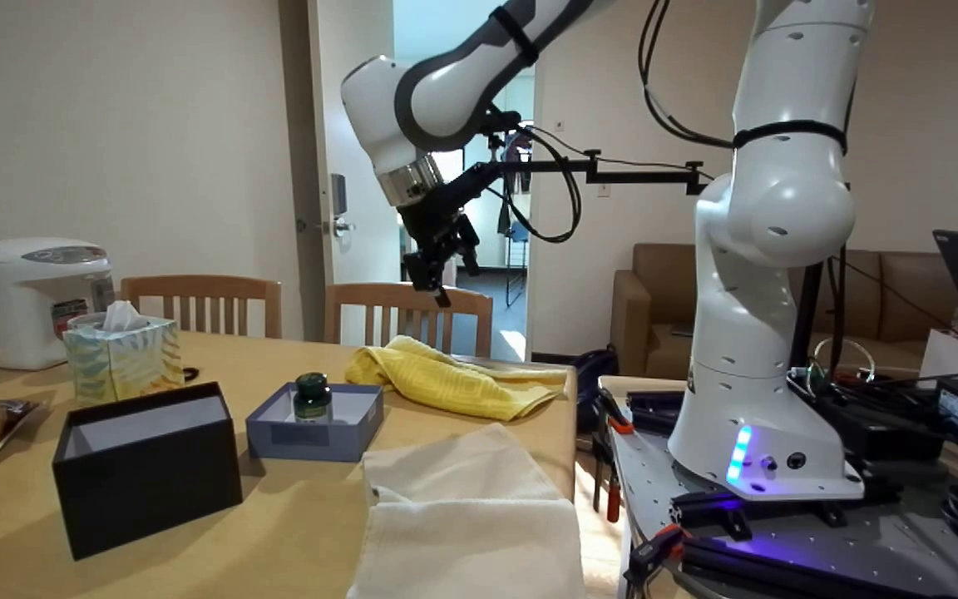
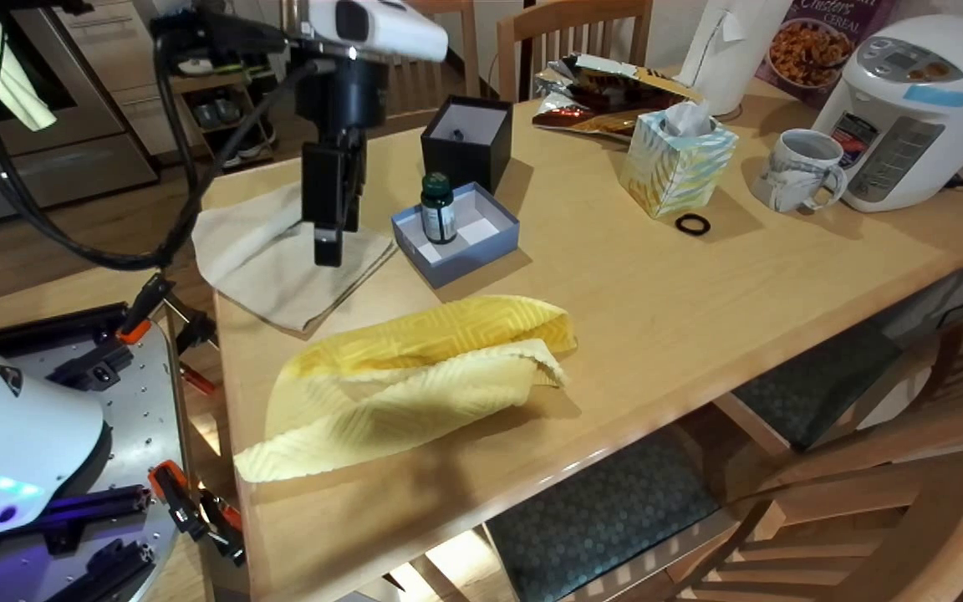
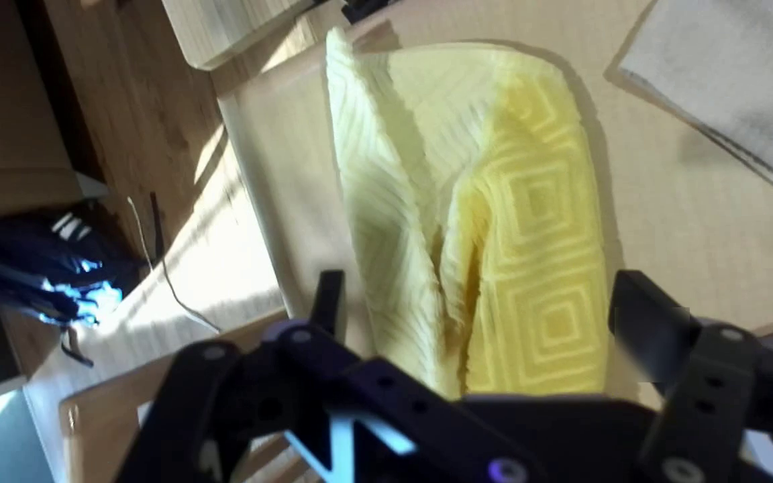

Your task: Unfold the towel slightly on the table

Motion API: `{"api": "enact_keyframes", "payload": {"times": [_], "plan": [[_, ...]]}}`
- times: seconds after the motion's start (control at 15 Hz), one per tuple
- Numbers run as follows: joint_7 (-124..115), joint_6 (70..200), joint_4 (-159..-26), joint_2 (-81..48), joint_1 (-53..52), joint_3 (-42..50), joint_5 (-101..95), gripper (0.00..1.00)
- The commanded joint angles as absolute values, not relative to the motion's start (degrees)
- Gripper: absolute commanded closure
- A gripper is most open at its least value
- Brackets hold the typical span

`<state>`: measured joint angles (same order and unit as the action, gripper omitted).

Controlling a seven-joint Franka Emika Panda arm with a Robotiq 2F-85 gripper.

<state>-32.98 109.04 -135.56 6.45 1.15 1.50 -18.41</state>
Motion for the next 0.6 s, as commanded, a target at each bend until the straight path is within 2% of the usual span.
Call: {"api": "enact_keyframes", "payload": {"times": [0.0,0.53], "plan": [[-30.46,114.19,-136.46,8.94,0.49,-0.93,-23.21,0.0],[-32.89,133.11,-139.38,8.14,3.25,-0.27,-33.62,0.0]]}}
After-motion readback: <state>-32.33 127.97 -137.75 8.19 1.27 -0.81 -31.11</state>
